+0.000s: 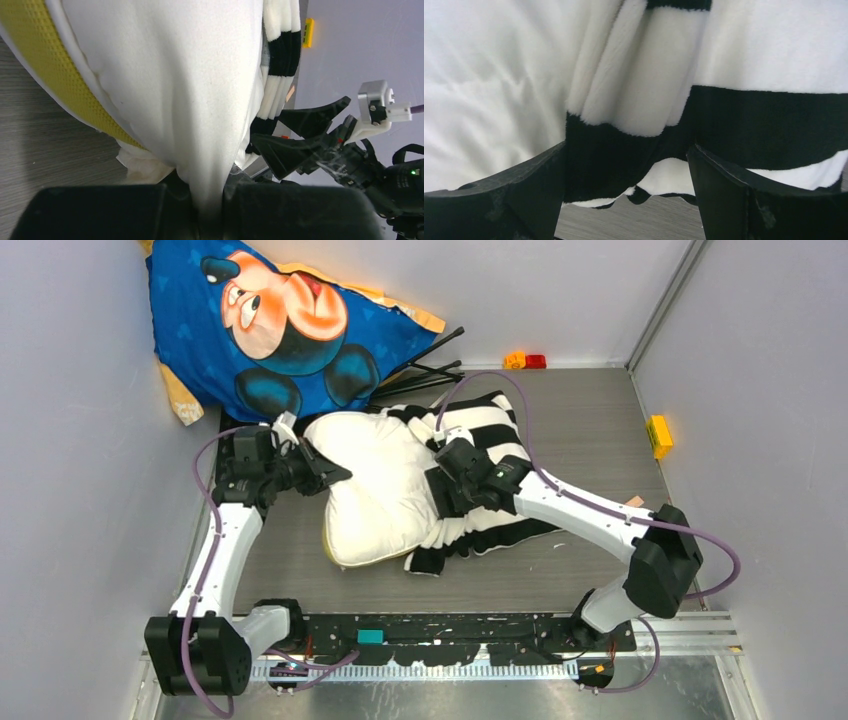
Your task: Remove the pillowcase from the pillow
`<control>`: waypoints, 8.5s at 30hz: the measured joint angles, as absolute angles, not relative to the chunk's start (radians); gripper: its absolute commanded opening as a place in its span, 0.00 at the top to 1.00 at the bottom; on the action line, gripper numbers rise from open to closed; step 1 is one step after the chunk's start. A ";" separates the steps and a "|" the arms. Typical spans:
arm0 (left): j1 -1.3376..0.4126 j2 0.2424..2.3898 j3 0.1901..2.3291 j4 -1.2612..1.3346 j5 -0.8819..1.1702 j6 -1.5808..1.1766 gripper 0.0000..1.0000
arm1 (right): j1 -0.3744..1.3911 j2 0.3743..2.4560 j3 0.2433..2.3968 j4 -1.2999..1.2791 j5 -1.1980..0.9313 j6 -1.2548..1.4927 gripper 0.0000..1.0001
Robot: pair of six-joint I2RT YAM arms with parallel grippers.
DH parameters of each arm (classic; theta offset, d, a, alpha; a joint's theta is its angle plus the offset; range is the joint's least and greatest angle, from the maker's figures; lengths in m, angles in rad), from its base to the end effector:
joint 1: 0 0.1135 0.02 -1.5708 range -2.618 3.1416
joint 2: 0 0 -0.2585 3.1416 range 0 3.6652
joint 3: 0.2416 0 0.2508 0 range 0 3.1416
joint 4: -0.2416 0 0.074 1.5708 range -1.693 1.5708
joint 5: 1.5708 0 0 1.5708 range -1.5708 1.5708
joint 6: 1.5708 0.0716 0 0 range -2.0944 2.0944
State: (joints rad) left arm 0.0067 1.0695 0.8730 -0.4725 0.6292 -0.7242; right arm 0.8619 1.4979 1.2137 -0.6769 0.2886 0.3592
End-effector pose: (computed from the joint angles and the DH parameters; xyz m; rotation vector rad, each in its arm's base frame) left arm 0.2501 -0.0405 0.2697 -0.4799 2.2608 -1.0837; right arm 0.2325 0.2398 0.2437 -0.5067 2.4290 0.1520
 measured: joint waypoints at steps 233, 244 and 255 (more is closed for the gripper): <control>-0.827 1.102 1.231 -0.878 -0.146 -0.208 0.00 | 0.364 1.160 0.913 -0.584 -0.048 0.529 0.96; -1.167 1.357 1.206 -0.817 -0.342 -0.206 0.00 | 0.364 1.179 0.831 -0.553 0.058 0.533 0.98; -1.201 1.481 1.211 -0.749 -0.338 -0.189 0.00 | 0.364 1.235 0.757 -0.476 0.089 0.564 0.98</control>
